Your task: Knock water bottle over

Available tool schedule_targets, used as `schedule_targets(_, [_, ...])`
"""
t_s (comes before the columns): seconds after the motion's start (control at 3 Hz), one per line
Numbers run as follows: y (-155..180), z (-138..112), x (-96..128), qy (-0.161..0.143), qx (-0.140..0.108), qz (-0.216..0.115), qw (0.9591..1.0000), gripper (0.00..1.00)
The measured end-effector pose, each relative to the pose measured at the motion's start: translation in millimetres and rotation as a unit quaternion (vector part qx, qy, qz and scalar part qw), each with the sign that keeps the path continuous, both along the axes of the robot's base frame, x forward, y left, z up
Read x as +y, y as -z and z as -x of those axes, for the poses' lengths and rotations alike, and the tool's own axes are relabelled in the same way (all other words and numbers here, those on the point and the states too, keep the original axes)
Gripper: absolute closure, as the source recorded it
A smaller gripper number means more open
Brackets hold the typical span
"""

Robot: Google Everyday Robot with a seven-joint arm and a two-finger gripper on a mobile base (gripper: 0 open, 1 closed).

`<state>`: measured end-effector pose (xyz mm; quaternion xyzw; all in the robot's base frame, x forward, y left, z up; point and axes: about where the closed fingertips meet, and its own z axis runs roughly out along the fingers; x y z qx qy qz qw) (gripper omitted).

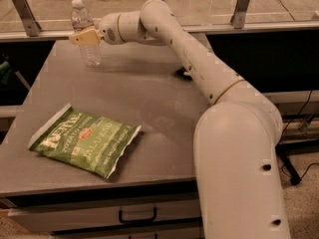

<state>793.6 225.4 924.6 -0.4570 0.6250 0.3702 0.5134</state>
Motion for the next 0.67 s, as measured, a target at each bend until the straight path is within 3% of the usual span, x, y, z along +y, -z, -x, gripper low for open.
schedule_targets(0.33, [-6.2, -2.8, -6.2, 0.007, -0.002, -0.019, 0.9998, 0.64])
schedule_targets(0.67, [-29.2, 19.6, -33.5, -0.008, -0.042, 0.005, 0.9991, 0.88])
